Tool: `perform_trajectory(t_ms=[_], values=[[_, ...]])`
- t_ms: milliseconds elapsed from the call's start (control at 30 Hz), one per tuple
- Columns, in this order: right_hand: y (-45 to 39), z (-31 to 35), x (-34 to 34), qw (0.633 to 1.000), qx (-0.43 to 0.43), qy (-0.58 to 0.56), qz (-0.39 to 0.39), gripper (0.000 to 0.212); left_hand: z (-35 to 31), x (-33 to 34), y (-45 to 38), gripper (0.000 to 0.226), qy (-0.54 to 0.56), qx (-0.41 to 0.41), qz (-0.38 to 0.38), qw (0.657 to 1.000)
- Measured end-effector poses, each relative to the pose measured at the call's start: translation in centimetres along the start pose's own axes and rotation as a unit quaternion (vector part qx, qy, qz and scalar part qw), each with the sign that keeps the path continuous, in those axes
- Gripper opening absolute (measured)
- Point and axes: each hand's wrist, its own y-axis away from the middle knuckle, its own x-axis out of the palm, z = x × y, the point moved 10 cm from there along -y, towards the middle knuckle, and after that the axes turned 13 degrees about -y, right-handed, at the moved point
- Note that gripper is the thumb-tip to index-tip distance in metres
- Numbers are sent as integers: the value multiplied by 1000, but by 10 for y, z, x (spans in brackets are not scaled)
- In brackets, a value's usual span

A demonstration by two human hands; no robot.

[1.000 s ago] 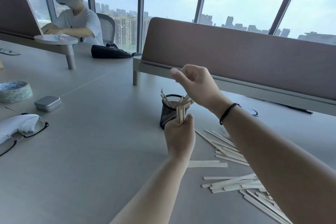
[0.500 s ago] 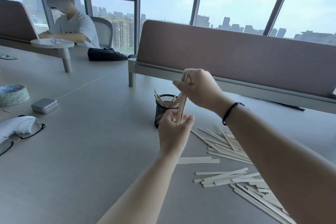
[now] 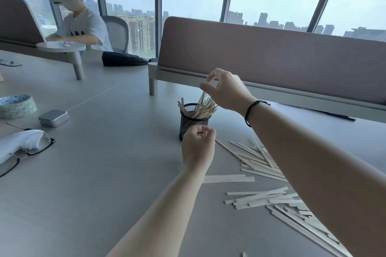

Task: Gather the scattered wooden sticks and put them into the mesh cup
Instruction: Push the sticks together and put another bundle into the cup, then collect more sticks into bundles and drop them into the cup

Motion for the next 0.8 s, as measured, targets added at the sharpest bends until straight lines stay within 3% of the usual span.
perform_trajectory(t_ms=[233, 433, 533, 633, 800], values=[[76, -29, -24, 1000, -15, -19, 4, 26, -11, 23, 8, 14, -157, 84, 56, 982], [167, -98, -26, 998, 49, -29, 26, 23, -17, 53, 33, 8, -282, 212, 118, 928], [206, -117, -37, 999, 38, -11, 2, 24, -19, 64, 44, 7, -318, 258, 134, 903], [238, -118, -41, 1000, 13, -9, 4, 34, -22, 74, 56, 9, -339, 287, 143, 885], [252, -97, -30, 997, -10, 7, 82, 56, -20, 87, 70, 10, -381, 301, 172, 857]])
